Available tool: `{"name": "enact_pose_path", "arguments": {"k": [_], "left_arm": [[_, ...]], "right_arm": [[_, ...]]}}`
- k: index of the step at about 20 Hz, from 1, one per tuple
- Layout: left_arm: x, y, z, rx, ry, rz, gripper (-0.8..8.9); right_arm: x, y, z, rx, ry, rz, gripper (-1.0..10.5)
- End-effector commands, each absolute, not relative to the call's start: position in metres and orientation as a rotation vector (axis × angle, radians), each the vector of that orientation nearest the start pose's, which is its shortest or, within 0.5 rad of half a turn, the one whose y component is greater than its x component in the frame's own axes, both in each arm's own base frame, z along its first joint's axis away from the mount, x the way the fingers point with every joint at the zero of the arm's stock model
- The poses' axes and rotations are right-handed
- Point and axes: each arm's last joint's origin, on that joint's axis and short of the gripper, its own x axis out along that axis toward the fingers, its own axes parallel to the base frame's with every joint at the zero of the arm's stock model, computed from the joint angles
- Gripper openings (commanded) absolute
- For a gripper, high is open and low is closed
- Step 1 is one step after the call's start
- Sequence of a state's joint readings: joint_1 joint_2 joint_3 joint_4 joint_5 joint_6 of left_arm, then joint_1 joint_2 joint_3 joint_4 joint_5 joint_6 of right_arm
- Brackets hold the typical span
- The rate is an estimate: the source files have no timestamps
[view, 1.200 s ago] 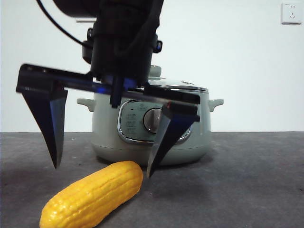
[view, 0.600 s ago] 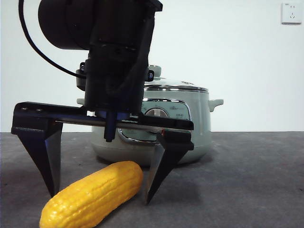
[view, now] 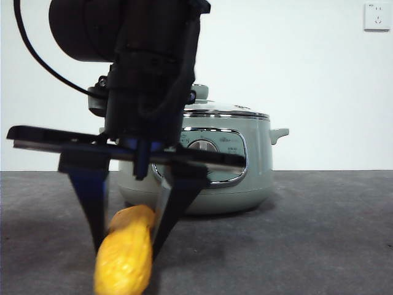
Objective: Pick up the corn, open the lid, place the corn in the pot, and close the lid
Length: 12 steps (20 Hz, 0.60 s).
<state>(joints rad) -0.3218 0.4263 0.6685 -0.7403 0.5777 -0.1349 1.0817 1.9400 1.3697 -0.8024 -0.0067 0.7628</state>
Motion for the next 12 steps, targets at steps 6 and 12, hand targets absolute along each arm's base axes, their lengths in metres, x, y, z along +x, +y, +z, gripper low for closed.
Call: {"name": "enact_pose_path", "arguments": {"k": [6, 12], "left_arm": [[0.097, -0.049, 0.282, -0.194, 0.684, -0.832, -0.06], [0.139, -0.064, 0.298, -0.135, 0.762, -0.844, -0.07]], "right_arm": [[0.152, 0.281, 0.262, -0.312, 1.248, 0.466, -0.2], [0.124, 0.216, 0.332, -0.402, 1.055, 0.460, -0.1]]}}
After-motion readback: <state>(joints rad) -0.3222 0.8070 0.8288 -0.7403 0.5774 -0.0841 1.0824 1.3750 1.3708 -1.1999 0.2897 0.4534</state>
